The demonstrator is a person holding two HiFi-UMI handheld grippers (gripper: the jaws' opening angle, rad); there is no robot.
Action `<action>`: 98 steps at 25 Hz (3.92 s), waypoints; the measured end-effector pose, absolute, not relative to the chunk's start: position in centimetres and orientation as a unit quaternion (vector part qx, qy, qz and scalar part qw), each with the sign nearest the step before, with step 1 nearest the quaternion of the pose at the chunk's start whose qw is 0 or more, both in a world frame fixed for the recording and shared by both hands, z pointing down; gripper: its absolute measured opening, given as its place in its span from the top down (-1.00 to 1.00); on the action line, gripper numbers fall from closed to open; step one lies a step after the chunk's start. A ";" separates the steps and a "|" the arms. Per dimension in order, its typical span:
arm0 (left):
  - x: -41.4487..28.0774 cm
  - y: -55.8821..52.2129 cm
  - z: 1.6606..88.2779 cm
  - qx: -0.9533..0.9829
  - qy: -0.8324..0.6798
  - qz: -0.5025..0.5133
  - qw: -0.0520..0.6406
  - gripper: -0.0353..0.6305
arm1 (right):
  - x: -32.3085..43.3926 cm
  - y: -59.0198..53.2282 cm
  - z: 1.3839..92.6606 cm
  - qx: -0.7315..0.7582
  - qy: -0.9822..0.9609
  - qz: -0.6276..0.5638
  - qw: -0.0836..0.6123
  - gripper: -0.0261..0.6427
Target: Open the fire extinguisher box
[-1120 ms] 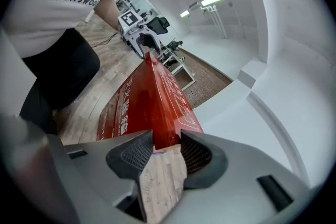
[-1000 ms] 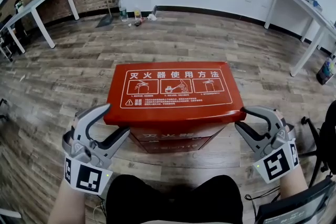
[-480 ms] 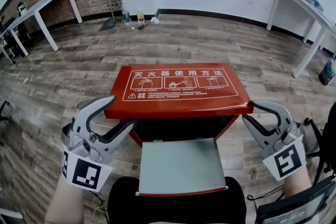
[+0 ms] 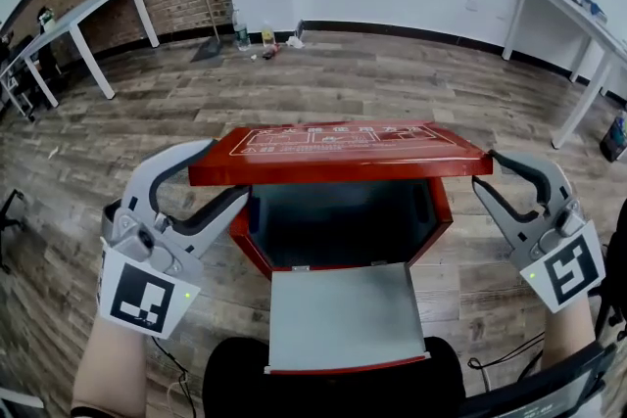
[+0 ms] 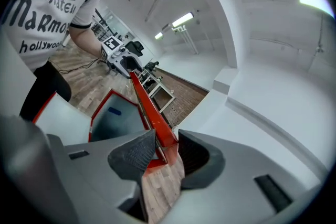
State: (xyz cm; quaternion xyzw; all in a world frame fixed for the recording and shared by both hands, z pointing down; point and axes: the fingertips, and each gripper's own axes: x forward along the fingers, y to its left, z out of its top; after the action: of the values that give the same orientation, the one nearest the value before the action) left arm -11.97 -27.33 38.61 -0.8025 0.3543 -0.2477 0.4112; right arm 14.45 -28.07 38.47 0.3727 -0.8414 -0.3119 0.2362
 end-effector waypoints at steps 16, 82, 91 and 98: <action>-10.9 -35.3 32.7 -0.855 0.319 -0.206 0.352 0.28 | 14.0 -35.5 32.2 0.393 -0.871 -0.252 0.157 0.54; -16.4 -48.5 43.3 -0.898 0.426 -0.108 0.031 0.26 | 16.1 -47.4 45.7 0.481 -0.862 0.062 0.150 0.59; -16.6 -48.4 44.1 -0.899 0.423 -0.116 0.022 0.27 | 16.6 -47.5 45.6 0.489 -0.858 0.066 0.144 0.59; -15.0 -45.6 41.2 -0.910 0.410 -0.051 0.029 0.28 | 14.6 -45.1 43.5 0.459 -0.881 0.041 0.107 0.59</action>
State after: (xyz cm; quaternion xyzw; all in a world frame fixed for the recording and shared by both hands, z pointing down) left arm -14.99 -45.62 41.21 -0.9101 0.4102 -0.0508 0.0287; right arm 14.55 -45.06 43.47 0.4588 -0.8812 0.0411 0.1068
